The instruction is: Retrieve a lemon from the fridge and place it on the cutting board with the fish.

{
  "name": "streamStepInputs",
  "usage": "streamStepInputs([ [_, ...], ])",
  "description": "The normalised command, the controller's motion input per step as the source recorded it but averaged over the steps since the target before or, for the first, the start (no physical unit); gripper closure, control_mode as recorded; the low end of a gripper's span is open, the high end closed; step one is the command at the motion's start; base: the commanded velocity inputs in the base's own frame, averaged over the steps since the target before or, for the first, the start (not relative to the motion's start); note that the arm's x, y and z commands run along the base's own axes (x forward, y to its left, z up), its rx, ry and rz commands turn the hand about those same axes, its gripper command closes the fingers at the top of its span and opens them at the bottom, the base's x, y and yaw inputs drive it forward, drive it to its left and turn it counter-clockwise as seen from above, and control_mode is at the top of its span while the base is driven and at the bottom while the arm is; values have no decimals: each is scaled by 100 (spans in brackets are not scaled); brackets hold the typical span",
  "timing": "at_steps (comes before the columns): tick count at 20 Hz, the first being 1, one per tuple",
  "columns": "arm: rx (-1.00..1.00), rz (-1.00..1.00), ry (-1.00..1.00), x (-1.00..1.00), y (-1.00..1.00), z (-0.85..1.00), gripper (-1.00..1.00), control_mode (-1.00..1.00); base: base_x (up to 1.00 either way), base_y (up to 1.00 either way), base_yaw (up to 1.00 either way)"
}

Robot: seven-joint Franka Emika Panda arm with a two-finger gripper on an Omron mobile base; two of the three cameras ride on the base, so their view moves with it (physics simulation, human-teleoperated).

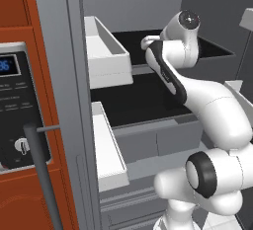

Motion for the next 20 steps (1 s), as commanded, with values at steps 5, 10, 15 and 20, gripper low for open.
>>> streamStepInputs([
  [5, 0, 0, 0, 0, 0, 0, 100, -100, 0, 0, 0],
  [10, 0, 0, 0, -33, 2, 16, 100, -100, 0, 0, 0],
  [15, 0, 0, 0, -91, 0, 44, 100, -100, 0, 0, 0],
  [20, 0, 0, 2, -80, 0, 43, 100, -100, 0, 0, 0],
])
